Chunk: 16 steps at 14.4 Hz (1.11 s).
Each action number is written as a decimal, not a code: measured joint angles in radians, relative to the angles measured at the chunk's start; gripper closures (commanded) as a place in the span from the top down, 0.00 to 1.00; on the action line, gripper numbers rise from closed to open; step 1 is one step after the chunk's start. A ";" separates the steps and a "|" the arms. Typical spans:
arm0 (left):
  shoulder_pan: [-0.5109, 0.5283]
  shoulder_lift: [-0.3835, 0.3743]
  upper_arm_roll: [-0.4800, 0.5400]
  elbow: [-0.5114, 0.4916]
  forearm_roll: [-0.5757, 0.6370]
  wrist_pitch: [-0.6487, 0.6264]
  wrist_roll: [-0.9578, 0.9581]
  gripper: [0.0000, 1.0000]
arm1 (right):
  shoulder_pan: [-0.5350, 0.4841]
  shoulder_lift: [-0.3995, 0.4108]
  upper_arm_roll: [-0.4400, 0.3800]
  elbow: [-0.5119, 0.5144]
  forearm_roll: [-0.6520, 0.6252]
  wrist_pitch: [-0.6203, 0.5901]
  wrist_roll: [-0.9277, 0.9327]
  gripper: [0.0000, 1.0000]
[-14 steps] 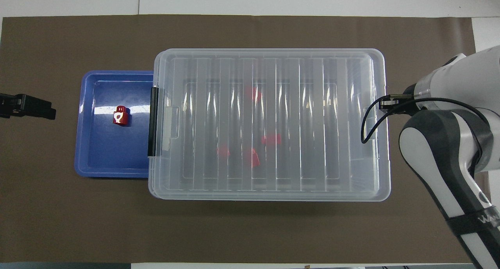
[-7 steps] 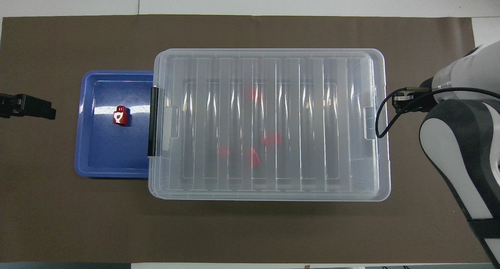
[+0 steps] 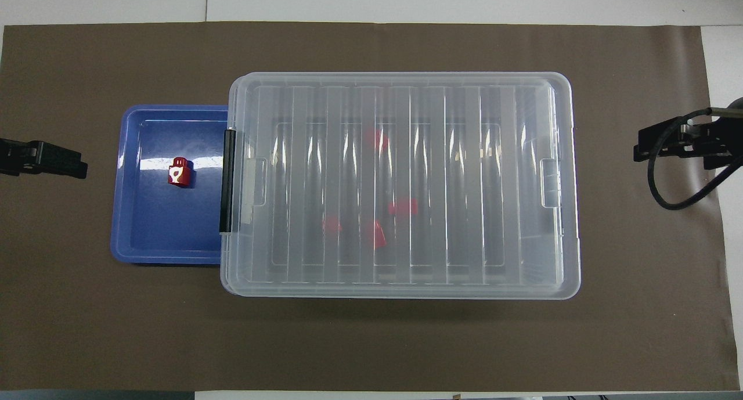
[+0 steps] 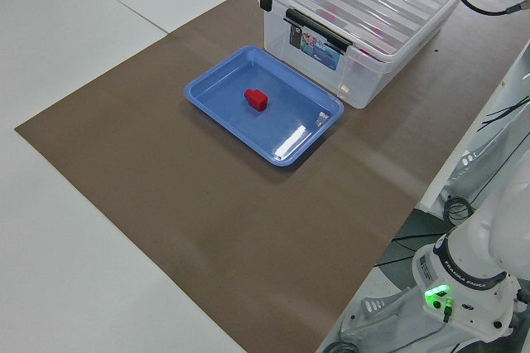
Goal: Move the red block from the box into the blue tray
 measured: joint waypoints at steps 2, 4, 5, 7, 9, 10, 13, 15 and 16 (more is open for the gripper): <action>0.001 0.000 0.003 0.000 0.000 0.000 0.000 1.00 | -0.006 0.001 -0.001 -0.003 0.000 0.003 0.000 1.00; 0.002 0.000 0.005 0.000 0.000 0.000 0.000 1.00 | -0.024 0.001 -0.001 -0.005 0.000 0.008 0.000 1.00; 0.002 0.000 0.005 0.000 0.000 0.000 0.000 1.00 | -0.031 0.001 -0.002 -0.006 0.000 0.009 0.000 1.00; 0.002 0.000 0.005 0.000 0.000 0.000 0.000 1.00 | -0.034 0.001 -0.001 -0.007 0.000 0.012 0.000 1.00; 0.002 0.000 0.005 0.000 0.000 0.000 0.000 1.00 | -0.034 0.001 0.001 -0.007 0.000 0.012 0.000 1.00; 0.002 0.000 0.005 0.000 0.000 0.000 0.000 1.00 | -0.034 0.001 0.002 -0.008 0.000 0.012 0.000 1.00; 0.002 0.000 0.005 0.000 0.000 0.000 0.000 1.00 | -0.035 0.001 0.002 -0.012 0.000 0.012 -0.019 1.00; 0.002 0.000 0.005 0.000 0.000 0.000 0.000 1.00 | -0.040 0.001 0.001 -0.016 0.000 0.012 -0.058 1.00; 0.002 0.000 0.005 0.000 0.000 0.000 0.000 1.00 | -0.045 0.001 0.000 -0.017 0.000 0.012 -0.072 1.00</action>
